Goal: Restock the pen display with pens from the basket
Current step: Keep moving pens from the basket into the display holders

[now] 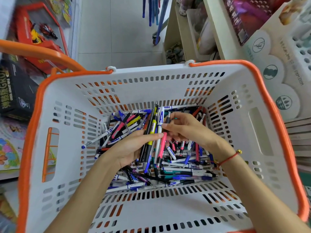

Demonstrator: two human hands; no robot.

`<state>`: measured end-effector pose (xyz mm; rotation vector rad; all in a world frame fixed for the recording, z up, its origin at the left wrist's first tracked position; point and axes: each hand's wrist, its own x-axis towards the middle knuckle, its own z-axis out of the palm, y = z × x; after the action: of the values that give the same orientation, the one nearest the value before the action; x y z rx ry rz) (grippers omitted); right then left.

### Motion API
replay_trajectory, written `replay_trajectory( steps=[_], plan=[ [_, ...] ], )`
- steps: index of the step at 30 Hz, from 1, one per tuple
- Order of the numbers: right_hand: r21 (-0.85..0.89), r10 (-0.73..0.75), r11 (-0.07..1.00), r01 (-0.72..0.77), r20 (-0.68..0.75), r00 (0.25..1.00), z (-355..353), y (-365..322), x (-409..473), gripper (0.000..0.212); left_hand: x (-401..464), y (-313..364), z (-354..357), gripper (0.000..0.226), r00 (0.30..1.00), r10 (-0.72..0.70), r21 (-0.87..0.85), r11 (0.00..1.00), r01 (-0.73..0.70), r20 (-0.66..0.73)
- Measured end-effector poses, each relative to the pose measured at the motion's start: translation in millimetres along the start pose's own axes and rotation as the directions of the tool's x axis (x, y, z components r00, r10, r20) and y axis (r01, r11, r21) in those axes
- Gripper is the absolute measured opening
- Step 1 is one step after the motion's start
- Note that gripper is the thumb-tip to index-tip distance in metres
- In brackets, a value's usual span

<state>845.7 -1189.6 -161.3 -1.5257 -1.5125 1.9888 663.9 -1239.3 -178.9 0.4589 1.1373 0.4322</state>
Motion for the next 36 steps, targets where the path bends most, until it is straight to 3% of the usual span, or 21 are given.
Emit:
replay_trajectory(
  steps=[2, 4, 7, 9, 15, 18, 23, 27, 34, 36],
  plan=[
    [0.015, -0.035, 0.999, 0.036, -0.029, 0.999, 4, 1, 1, 0.018, 0, 0, 2, 0.032, 1.000, 0.011, 0.006, 1.000, -0.011, 0.007],
    [-0.036, -0.047, 0.998, 0.045, -0.057, 0.997, 6, 4, 4, 0.023, -2, 1, 4, 0.019, 0.999, 0.035, 0.051, 0.998, -0.035, 0.005],
    [-0.104, -0.048, 0.994, 0.038, -0.096, 0.994, 5, 4, 5, 0.015, -3, 1, 3, 0.037, 0.997, 0.075, 0.085, 0.993, -0.077, 0.025],
    [-0.060, -0.066, 0.996, 0.059, -0.110, 0.992, 6, 2, 3, 0.022, -4, 1, 3, 0.051, 0.997, 0.077, 0.091, 0.993, -0.079, 0.024],
    [-0.135, -0.106, 0.987, 0.088, -0.133, 0.985, 6, 2, 4, 0.023, -3, 1, 1, 0.036, 0.995, 0.053, -0.035, 0.998, -0.050, 0.079],
    [-0.109, -0.081, 0.992, 0.069, -0.109, 0.991, 6, 1, 4, 0.018, -2, 0, 1, 0.046, 0.994, 0.037, -0.009, 0.999, -0.036, 0.098],
    [-0.031, -0.011, 0.999, 0.009, -0.057, 0.998, 1, -1, 1, 0.015, -1, -1, -1, 0.038, 0.993, 0.054, 0.020, 0.998, -0.056, 0.109],
    [-0.023, 0.060, 0.998, -0.059, 0.060, 0.996, -14, -7, -6, 0.017, -1, -2, -1, 0.052, 0.992, 0.040, 0.062, 0.997, -0.048, 0.119],
    [-0.176, 0.077, 0.981, -0.085, -0.050, 0.996, -3, -10, -6, 0.017, 3, -8, -3, 0.059, 0.991, -0.004, 0.144, 0.989, -0.016, 0.137],
    [-0.156, 0.077, 0.984, -0.085, -0.055, 0.995, -3, -12, -6, 0.012, 5, -10, -7, 0.076, 0.993, -0.014, 0.153, 0.988, -0.004, 0.114]
  ],
)
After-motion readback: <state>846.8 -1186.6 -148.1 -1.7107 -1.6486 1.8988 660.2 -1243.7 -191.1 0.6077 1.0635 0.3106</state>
